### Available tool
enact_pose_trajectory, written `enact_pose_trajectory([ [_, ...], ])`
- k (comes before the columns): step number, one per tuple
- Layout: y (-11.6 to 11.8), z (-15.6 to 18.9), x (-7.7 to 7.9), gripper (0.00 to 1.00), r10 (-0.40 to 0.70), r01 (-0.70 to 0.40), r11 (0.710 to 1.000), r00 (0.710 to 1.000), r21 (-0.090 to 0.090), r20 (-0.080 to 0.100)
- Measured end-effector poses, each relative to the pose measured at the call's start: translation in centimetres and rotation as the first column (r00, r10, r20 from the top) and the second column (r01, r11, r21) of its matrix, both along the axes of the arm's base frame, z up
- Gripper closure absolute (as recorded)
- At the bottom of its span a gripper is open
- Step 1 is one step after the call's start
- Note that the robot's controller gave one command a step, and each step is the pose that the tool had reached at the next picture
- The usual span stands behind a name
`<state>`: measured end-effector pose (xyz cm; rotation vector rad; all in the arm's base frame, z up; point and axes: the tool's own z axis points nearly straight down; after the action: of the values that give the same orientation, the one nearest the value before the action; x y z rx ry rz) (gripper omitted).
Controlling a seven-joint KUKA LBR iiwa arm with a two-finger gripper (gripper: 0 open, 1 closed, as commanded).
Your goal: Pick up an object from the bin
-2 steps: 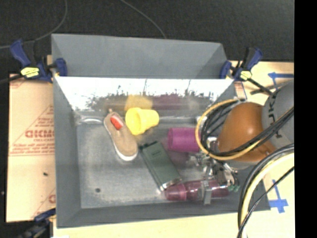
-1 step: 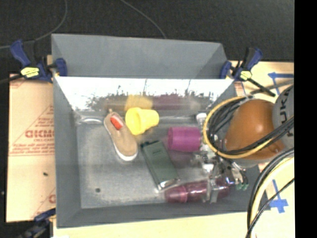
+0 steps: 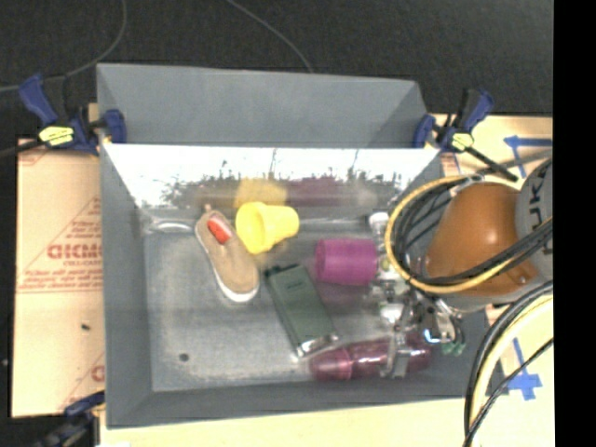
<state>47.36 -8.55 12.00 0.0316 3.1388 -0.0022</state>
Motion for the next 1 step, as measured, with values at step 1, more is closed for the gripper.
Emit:
enact_pose_trajectory([
  [1,-0.07,-4.57,0.04,0.00,-0.168,0.168,0.986,0.986,-0.002,0.001],
])
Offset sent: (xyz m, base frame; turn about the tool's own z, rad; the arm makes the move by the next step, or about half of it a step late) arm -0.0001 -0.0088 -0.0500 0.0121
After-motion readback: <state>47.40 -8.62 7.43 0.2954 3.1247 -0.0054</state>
